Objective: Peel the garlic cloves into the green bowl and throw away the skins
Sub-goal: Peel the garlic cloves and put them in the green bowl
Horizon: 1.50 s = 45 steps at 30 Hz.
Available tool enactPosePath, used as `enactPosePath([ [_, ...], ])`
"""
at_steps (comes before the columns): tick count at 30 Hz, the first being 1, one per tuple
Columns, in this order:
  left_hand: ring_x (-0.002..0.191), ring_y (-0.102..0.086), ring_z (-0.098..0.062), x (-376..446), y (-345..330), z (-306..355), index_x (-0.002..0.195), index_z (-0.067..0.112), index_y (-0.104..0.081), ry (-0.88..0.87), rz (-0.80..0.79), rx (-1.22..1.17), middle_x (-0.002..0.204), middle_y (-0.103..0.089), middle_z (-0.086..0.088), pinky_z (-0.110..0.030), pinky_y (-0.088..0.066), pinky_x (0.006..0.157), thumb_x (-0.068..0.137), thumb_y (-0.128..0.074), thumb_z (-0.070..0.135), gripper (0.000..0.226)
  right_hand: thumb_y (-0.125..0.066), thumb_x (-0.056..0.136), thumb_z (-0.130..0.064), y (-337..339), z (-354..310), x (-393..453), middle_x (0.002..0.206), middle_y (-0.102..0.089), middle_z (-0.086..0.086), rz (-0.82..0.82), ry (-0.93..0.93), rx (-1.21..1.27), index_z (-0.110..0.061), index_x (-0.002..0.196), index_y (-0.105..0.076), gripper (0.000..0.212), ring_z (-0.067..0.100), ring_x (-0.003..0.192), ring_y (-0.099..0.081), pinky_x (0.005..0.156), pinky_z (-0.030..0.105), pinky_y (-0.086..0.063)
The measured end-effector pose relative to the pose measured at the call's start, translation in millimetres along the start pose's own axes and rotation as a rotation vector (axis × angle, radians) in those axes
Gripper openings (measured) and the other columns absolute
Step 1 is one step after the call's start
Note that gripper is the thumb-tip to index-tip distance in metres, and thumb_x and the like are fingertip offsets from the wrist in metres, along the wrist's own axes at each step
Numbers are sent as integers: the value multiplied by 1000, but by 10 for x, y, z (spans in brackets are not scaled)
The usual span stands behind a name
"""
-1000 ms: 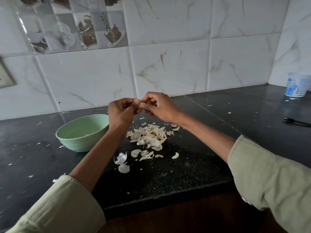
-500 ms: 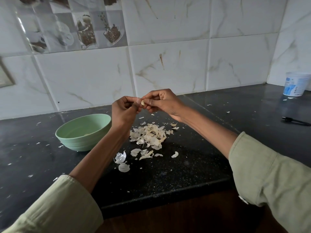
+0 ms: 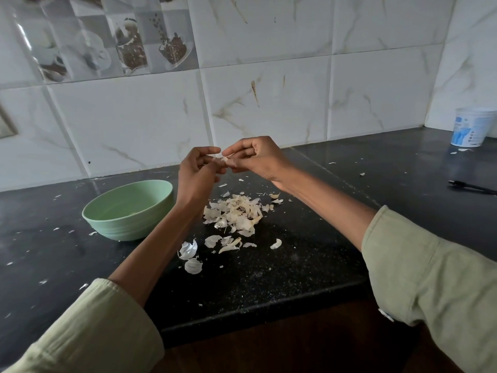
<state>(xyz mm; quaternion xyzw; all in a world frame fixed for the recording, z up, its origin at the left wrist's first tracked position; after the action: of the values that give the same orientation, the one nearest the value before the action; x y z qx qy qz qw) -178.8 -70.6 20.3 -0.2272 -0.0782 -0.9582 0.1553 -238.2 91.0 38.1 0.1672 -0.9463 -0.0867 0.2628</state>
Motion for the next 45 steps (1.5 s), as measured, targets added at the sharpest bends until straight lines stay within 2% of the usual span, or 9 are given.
enactPosePath([
  [5, 79, -74, -23, -30, -57, -42, 111, 7, -68, 145, -62, -13, 101, -79, -10, -29, -49, 70, 107, -50, 22, 24, -90, 75, -4, 60, -86, 18, 86, -80, 2, 14, 148, -249, -8, 97, -79, 25, 12, 86, -77, 87, 29, -61],
  [9, 77, -78, -25, -41, -46, -7, 101, 2, -70, 10, -52, 66, 93, -80, -6, -18, -51, 61, 105, -60, 43, 42, -91, 76, -8, 27, -143, -8, 85, -79, -1, -8, 180, -278, -11, 89, -80, 17, 10, 82, -77, 84, 29, -61],
  [14, 71, -78, -19, -67, -19, 78, 94, 9, -70, -131, -37, 216, 85, -79, -4, -35, -59, 69, 101, -62, 54, 46, -93, 73, -15, 86, -183, 9, 81, -79, -2, 19, 162, -339, -13, 89, -82, 20, 14, 80, -76, 78, 30, -62],
  [17, 66, -76, -14, -89, -36, 114, 88, 11, -67, -167, 8, 329, 75, -76, -2, -34, -59, 66, 103, -64, 39, 32, -89, 76, -7, 57, -196, -15, 77, -78, -3, -3, 167, -358, -11, 89, -82, 16, 1, 70, -71, 68, 15, -54],
  [21, 62, -73, -8, -70, 20, 134, 87, 8, -66, -168, 100, 344, 70, -74, -2, -19, -52, 56, 104, -64, 21, 20, -90, 80, -20, -25, -151, -27, 83, -79, 7, -29, 98, -207, -11, 97, -79, 22, 21, 77, -78, 79, 34, -64],
  [25, 58, -69, -4, -105, -18, 155, 93, 4, -66, -163, 125, 374, 74, -72, -4, -11, -44, 50, 105, -57, 14, 18, -86, 84, -20, -106, -124, -62, 82, -79, 10, 20, 70, -65, -1, 95, -76, 25, 24, 75, -78, 72, 33, -64],
  [32, 59, -59, -13, -64, -87, -25, 95, -1, -56, 9, -18, 79, 73, -62, -6, -36, -49, 64, 108, -44, 12, 23, -87, 83, -19, -168, -102, -79, 83, -76, 10, 106, 127, -35, -7, 82, -74, 17, 30, 77, -75, 70, 37, -65],
  [37, 58, -50, -6, -53, -103, -62, 89, 13, -53, 50, -9, -183, 73, -55, 1, -25, -48, 61, 112, -48, 23, 26, -81, 87, -7, -212, -49, -70, 79, -74, 10, 63, 76, 158, -3, 90, -74, 8, 13, 68, -68, 66, 27, -61],
  [45, 60, -48, -6, -59, -104, -52, 83, 18, -53, 81, -45, -294, 71, -53, 2, -26, -45, 66, 113, -45, 20, 31, -77, 90, -5, -220, 21, -70, 83, -75, 12, 21, 1, 320, 3, 103, -75, 15, 13, 70, -70, 68, 23, -59],
])
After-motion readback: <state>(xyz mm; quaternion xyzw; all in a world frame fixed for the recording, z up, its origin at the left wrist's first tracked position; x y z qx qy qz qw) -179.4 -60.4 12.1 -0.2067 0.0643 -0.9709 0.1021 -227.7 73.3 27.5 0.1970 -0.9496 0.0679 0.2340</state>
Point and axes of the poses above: each hand's wrist, its own x-axis towards the middle knuckle, its own y-axis out of the back of the hand, z = x × y, the point moved 5 cm from there along x, towards the middle knuckle
